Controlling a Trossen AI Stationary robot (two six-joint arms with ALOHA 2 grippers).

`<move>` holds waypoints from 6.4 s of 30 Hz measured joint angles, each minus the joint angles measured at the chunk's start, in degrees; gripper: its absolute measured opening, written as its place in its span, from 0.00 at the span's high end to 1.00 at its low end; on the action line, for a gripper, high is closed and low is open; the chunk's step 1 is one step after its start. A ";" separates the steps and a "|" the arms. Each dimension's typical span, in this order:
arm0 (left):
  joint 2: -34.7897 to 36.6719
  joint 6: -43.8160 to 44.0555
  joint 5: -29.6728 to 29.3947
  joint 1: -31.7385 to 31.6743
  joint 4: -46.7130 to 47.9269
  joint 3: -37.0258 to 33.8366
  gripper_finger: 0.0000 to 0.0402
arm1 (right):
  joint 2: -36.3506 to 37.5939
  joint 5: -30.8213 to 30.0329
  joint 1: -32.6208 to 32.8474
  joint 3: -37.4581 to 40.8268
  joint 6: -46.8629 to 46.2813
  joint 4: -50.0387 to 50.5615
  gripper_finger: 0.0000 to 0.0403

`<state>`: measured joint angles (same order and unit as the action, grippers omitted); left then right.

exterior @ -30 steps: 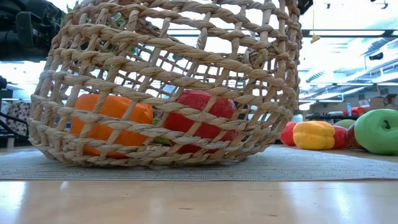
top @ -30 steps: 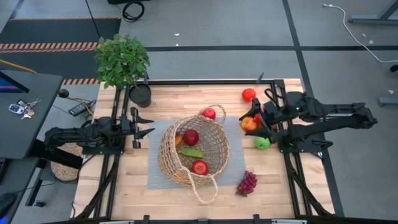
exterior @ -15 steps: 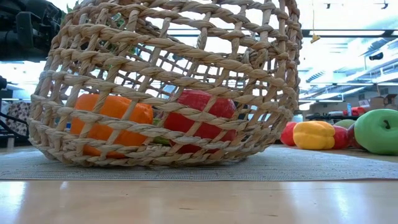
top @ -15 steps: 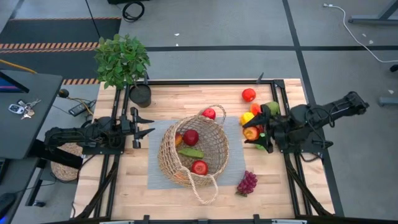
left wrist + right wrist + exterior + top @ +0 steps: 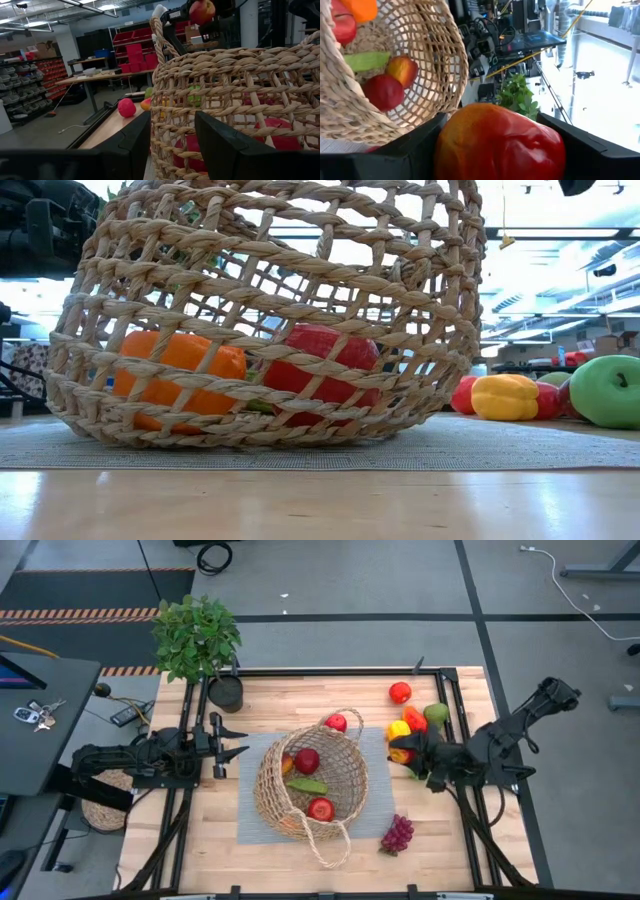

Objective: Build produce basket
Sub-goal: Put the red apple into the brown basket, then put the yellow bell pepper into the brown basket

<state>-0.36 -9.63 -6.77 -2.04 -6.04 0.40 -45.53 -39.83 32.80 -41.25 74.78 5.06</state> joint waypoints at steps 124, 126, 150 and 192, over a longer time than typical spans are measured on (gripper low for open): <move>-0.01 -0.01 0.01 0.02 0.09 0.00 0.60 | -23.58 58.24 -59.50 -26.06 -66.85 14.32 0.08; -0.01 0.00 -0.02 0.02 0.09 0.00 0.60 | -26.52 58.27 -60.99 -25.42 -66.87 15.82 0.08; -0.01 -0.02 0.00 0.02 0.09 -0.02 0.60 | -23.50 39.70 -63.83 -7.42 -84.55 31.62 0.08; -0.01 0.00 0.00 0.00 0.09 0.00 0.60 | -25.78 23.18 -47.43 7.63 -110.68 25.27 0.27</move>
<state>-0.36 -9.63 -6.77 -2.04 -5.96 0.40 -71.31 -16.64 -14.63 -33.63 -35.90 30.33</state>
